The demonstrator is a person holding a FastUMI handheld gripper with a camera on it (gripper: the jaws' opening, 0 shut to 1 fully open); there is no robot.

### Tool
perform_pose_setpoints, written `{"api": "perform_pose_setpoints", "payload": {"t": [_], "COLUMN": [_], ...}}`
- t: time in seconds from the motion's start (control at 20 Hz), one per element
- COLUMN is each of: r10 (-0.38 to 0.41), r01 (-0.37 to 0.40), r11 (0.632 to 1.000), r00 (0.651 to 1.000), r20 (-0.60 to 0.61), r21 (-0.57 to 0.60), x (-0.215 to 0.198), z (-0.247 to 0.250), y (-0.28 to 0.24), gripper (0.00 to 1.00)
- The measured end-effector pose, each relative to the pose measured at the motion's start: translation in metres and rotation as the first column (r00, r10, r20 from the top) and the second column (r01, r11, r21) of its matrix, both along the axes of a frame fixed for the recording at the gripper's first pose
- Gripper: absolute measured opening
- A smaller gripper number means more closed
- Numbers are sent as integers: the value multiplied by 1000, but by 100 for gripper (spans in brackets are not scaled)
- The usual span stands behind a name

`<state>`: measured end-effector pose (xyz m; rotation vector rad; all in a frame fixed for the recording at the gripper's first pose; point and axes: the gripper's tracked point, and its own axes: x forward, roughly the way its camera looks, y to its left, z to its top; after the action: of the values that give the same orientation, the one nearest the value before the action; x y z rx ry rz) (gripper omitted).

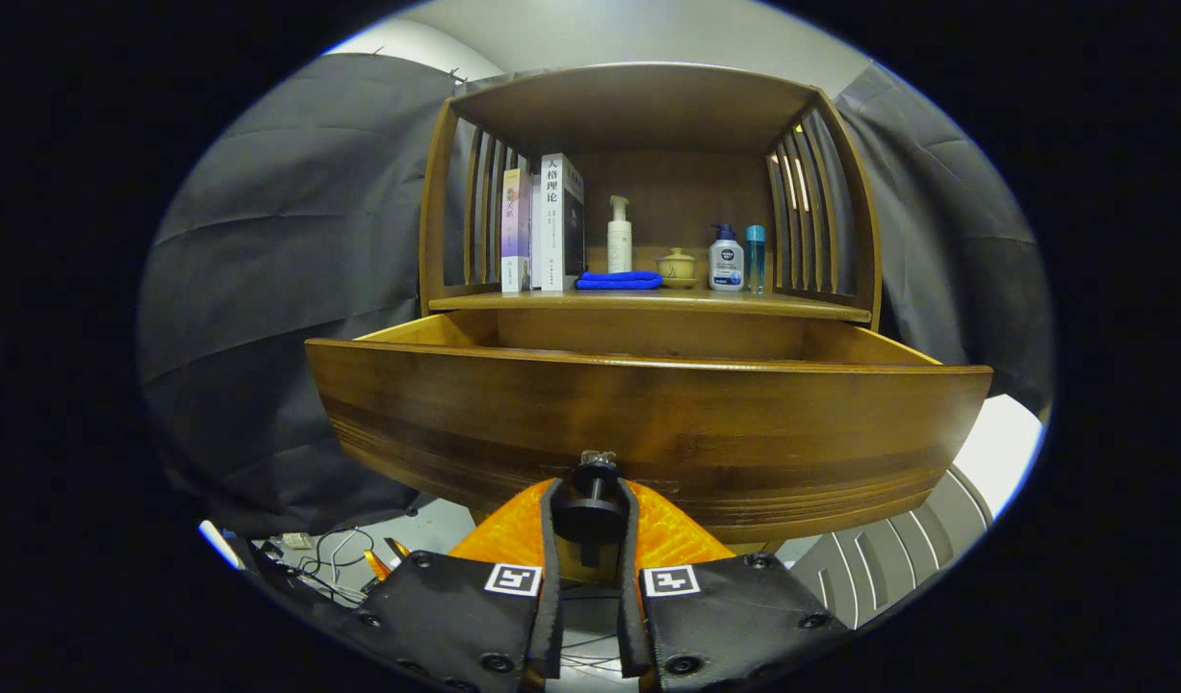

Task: Pull open the drawer, take out the items inside it, and place them on the countertop above the cabinet.

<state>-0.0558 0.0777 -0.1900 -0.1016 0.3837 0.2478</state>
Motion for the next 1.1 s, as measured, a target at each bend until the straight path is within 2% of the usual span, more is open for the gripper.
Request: {"api": "perform_pose_setpoints", "payload": {"t": [0.35,0.45,0.55,0.65,0.75,0.9,1.1], "r10": [7,15,32,52,83,100,123], "r01": [-7,-15,-32,-54,-88,-112,-129], "r11": [1000,1000,999,999,996,993,992], "r00": [1000,1000,999,990,977,966,967], "r20": [10,7,29,130,198,237,224], "r21": [-8,2,12,10,18,35,12], "x": [-10,-12,-11,-10,-7,3,34], "z": [0,2,11,42,72,107,135], "y": [4,5,6,5,9,10,13], "gripper": [25,28,38,47,68,98,98]}}
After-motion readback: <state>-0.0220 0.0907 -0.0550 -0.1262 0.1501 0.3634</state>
